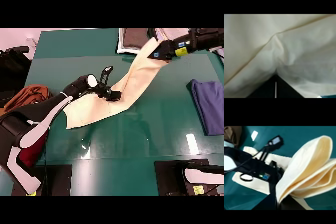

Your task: Fold the shirts.

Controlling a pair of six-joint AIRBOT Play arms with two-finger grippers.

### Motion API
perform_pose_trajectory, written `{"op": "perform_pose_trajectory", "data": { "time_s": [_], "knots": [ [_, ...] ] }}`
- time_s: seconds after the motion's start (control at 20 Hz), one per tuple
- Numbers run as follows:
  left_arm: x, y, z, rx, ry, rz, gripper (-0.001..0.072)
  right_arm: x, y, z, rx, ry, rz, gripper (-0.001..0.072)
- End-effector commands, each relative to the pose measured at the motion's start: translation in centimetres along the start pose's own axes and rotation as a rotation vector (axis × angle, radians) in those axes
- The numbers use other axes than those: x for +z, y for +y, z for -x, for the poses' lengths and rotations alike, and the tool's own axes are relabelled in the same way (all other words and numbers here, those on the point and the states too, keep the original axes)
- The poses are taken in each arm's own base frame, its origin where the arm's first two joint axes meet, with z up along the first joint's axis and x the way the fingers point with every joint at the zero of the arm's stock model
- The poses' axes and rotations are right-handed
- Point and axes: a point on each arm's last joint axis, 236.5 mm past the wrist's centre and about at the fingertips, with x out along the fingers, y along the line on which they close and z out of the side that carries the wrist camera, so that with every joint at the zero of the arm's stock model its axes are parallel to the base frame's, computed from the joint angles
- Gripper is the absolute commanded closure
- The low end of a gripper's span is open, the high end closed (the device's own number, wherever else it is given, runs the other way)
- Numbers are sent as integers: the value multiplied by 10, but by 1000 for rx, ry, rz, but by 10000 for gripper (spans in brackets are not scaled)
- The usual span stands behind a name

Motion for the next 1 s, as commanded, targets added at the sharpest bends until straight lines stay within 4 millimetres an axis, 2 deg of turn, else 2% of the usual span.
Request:
{"op": "perform_pose_trajectory", "data": {
  "time_s": [0.0,0.1,0.2,0.25,0.35,0.4,0.5,0.6,0.65,0.7,0.75,0.85,0.9,0.95],
  "knots": [
    [-6,2,-1,7,35,-13,687,2,39,-10,48,3,36,699],
    [-6,13,13,24,71,-19,687,3,52,-17,65,0,54,699],
    [10,28,46,55,43,-23,687,0,66,-23,86,6,75,699],
    [22,40,73,91,8,-38,687,-1,76,-28,99,11,83,699],
    [46,68,142,196,-79,-69,687,-5,97,-41,143,23,102,699],
    [56,82,181,255,-128,-79,687,-10,115,-52,196,38,103,699],
    [67,107,269,375,-246,-78,686,-20,156,-87,316,69,104,698],
    [71,120,353,479,-383,-67,686,-36,201,-135,425,81,122,697],
    [70,120,388,514,-450,-60,686,-45,224,-162,475,77,119,642],
    [67,119,414,535,-502,-52,686,-53,242,-184,515,71,116,429],
    [64,117,436,552,-544,-46,686,-61,254,-201,541,70,106,324],
    [60,112,457,567,-587,-46,686,-61,257,-213,529,65,132,327],
    [59,109,459,566,-592,-49,686,-55,252,-210,512,54,149,337],
    [59,105,456,555,-586,-56,686,-49,238,-204,473,44,178,344]
  ]
}}
